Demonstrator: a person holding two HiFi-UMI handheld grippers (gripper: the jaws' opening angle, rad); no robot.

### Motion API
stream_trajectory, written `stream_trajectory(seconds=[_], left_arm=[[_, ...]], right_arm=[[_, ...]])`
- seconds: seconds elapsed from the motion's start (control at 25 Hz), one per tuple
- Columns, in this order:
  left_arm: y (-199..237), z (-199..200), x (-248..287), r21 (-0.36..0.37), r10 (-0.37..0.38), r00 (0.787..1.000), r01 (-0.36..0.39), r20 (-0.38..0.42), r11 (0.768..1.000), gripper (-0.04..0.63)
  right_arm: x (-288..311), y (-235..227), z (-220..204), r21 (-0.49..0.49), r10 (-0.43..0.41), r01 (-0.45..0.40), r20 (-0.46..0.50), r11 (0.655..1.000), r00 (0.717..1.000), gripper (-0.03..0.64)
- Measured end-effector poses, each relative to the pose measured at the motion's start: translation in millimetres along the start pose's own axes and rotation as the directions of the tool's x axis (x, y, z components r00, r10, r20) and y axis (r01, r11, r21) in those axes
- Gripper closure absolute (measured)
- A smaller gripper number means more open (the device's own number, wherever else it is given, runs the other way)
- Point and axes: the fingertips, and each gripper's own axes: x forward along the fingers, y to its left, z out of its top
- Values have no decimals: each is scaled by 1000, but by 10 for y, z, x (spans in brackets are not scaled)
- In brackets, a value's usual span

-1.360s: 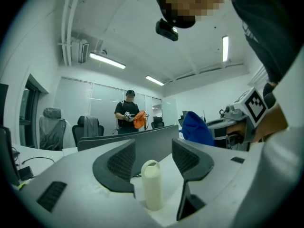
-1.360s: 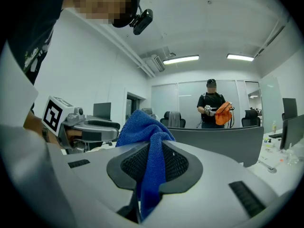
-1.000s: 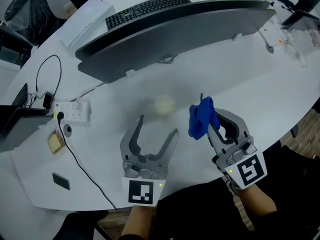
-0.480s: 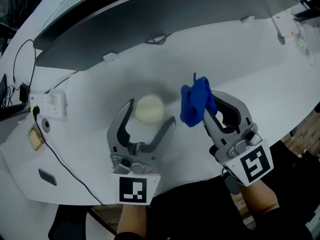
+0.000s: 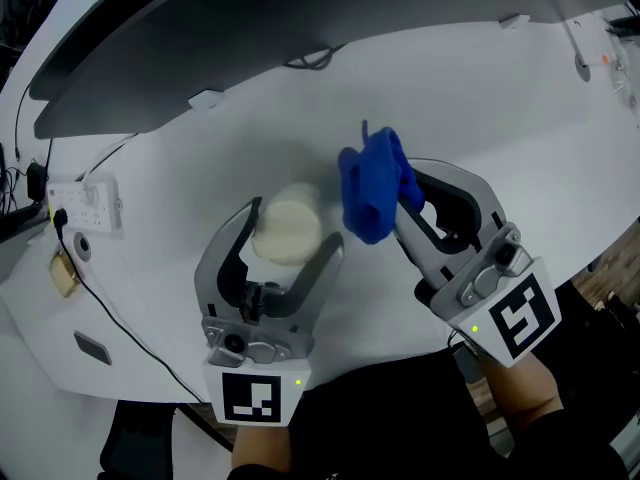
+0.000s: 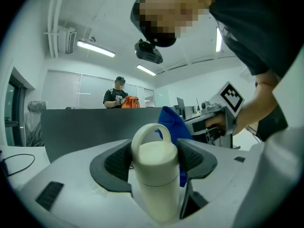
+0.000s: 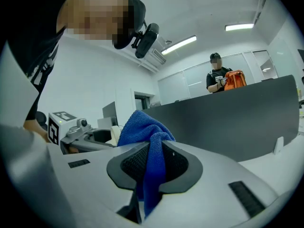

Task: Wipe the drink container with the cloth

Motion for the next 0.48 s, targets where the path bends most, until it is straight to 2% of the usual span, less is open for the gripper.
stream_trajectory(seconds=[0.16,0.32,0.48], left_arm=[[-10,15,-14,-4,-6,999,6,32,1000,307],[-9,31,-13,0,-26,998,26,55,1000,307],[-18,37,-14,-8,-41,997,42,72,999,308]], right_arm=[[155,180,140,-24,130,-129,59,991,990,571],[274,445,111,-61,298,-294,56,954,953,571],[342,419,-45,-32,327,-326,26,945,945,573]])
